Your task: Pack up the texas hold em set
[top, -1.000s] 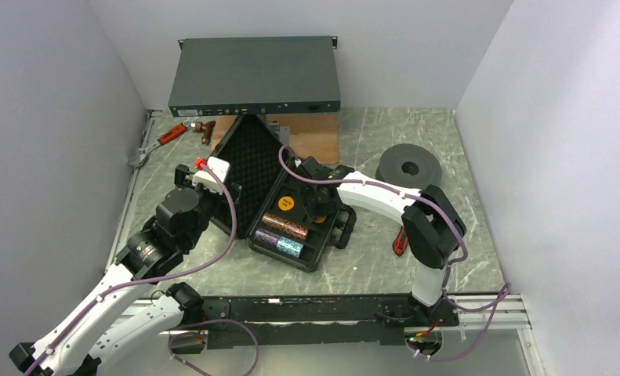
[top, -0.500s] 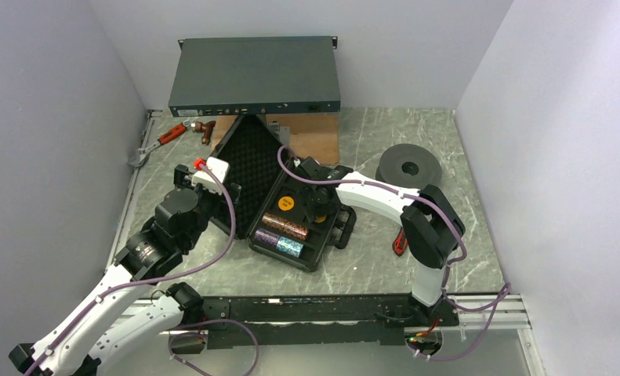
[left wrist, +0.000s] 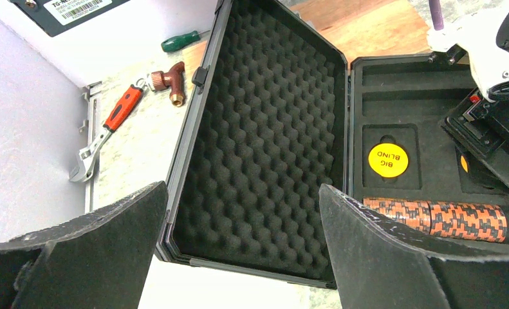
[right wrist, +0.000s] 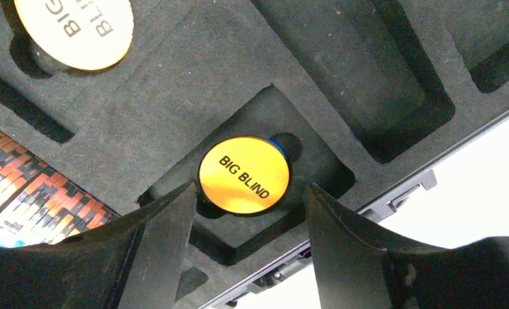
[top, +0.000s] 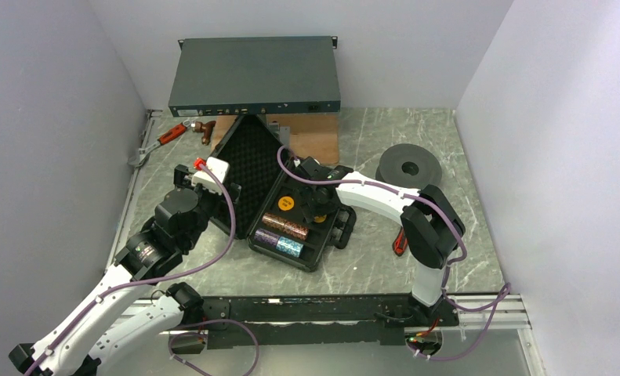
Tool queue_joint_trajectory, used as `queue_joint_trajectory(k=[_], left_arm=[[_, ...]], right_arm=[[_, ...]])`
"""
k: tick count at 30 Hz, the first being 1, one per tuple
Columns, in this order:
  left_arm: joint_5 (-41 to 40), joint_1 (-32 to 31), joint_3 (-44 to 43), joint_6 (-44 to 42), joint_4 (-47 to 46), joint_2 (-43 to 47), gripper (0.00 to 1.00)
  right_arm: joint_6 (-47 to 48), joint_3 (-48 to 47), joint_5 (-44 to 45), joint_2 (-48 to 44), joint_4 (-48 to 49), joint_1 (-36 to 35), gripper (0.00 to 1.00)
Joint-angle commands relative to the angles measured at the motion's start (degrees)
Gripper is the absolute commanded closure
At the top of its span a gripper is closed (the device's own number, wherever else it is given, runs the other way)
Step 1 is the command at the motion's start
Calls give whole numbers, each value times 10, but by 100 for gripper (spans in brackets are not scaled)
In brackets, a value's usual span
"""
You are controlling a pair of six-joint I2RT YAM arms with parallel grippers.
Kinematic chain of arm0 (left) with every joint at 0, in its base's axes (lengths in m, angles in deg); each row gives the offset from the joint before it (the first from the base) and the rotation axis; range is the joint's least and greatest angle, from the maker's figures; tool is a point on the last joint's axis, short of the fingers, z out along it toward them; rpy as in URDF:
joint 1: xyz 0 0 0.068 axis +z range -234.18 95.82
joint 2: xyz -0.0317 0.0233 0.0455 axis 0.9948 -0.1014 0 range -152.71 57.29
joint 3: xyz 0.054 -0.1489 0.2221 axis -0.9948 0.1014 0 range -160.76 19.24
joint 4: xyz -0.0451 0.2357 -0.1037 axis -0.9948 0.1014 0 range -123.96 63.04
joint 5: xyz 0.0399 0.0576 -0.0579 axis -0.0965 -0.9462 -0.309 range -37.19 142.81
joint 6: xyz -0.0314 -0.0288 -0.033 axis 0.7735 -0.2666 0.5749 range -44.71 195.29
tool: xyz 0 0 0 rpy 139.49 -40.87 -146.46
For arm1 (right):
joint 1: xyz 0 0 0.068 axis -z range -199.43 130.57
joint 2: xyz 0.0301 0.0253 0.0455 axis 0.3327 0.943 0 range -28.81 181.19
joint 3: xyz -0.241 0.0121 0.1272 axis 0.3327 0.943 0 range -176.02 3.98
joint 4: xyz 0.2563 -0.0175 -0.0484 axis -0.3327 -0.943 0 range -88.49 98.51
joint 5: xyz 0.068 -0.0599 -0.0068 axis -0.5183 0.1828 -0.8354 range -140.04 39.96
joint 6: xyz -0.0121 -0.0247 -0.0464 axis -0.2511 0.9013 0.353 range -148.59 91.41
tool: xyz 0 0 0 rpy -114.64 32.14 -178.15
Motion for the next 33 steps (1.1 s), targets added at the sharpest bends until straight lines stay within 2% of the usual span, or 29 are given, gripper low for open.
queue_joint_trajectory(k=[1, 12, 17, 19, 24, 33], left_arm=[[7, 1, -7, -3, -7, 5, 6], [8, 1, -7, -2, -7, 4, 6], [7, 1, -7, -2, -7, 3, 6], [7, 1, -7, -2, -6, 2, 6], [8, 1, -7, -2, -6, 1, 6], [9, 1, -7, -2, -7, 1, 6]], right_arm=[[2, -8, 14, -13, 30, -1, 33], [-9, -13, 16, -64, 24, -3, 35], [-11, -5, 10, -61, 33, -3, 54], [-12, -1, 6, -57, 35, -3, 59], [-15, 12, -5, -45, 49, -3, 66], [-19, 38, -10, -21, 69, -3, 70]])
